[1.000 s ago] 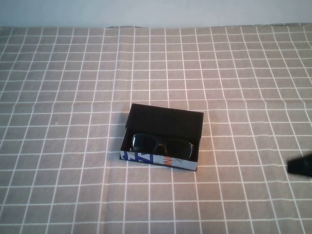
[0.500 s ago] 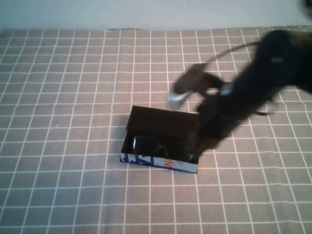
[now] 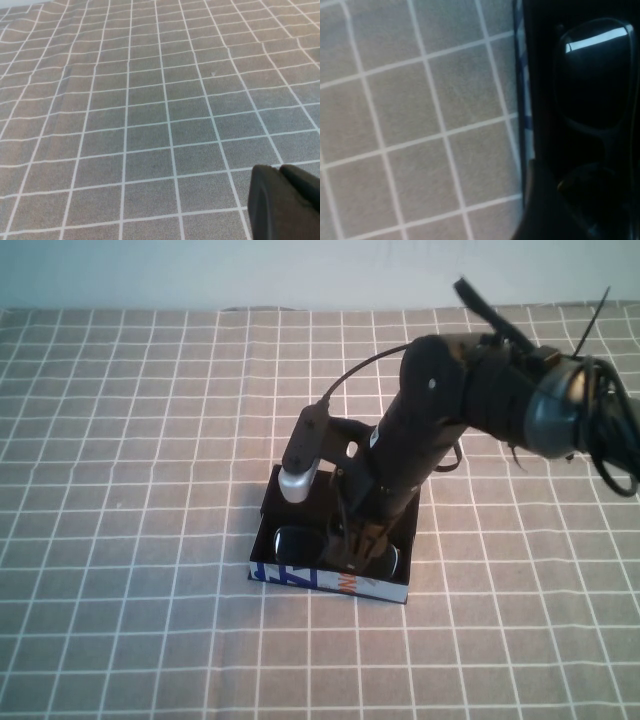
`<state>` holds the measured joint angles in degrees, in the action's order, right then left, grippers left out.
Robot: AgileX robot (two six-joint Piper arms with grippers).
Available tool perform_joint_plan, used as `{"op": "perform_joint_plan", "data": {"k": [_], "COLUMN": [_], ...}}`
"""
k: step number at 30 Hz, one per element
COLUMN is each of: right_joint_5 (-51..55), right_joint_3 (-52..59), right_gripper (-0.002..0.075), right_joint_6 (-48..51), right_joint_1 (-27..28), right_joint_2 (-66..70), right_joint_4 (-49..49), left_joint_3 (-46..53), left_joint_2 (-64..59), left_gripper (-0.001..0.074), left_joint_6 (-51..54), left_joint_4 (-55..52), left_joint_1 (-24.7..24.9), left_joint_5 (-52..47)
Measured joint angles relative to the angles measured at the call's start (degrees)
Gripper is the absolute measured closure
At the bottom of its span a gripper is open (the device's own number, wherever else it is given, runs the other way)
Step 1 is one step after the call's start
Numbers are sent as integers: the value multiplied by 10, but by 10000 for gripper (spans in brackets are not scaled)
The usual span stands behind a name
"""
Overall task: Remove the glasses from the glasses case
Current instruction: Pick up the glasses from the glasses case
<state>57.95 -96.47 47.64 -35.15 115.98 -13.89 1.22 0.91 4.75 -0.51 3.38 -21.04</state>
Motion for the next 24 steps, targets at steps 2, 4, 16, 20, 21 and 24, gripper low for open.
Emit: {"op": "perform_joint_plan", "data": {"k": [2, 4, 16, 20, 21, 24], "right_joint_5": [-15, -26, -51, -56, -56, -58], "right_joint_3": [-1, -1, -4, -4, -4, -4], "right_gripper": [391, 389, 388, 388, 388, 388], "right_joint_6": [4, 7, 21, 21, 21, 22], "right_joint_1": [0, 0, 0, 0, 0, 0], "right_joint_2": [8, 12, 36, 38, 38, 38], "right_joint_4": [6, 10, 24, 32, 33, 33], "left_joint_3": [0, 0, 0, 0, 0, 0], "left_joint_2": [0, 0, 0, 0, 0, 0], "left_gripper": [739, 739, 739, 739, 739, 739], "left_joint_6": [0, 0, 0, 0, 0, 0], "left_joint_4": [0, 0, 0, 0, 0, 0], "left_joint_1": [0, 0, 0, 0, 0, 0], "left_joint_5": [0, 0, 0, 0, 0, 0]}}
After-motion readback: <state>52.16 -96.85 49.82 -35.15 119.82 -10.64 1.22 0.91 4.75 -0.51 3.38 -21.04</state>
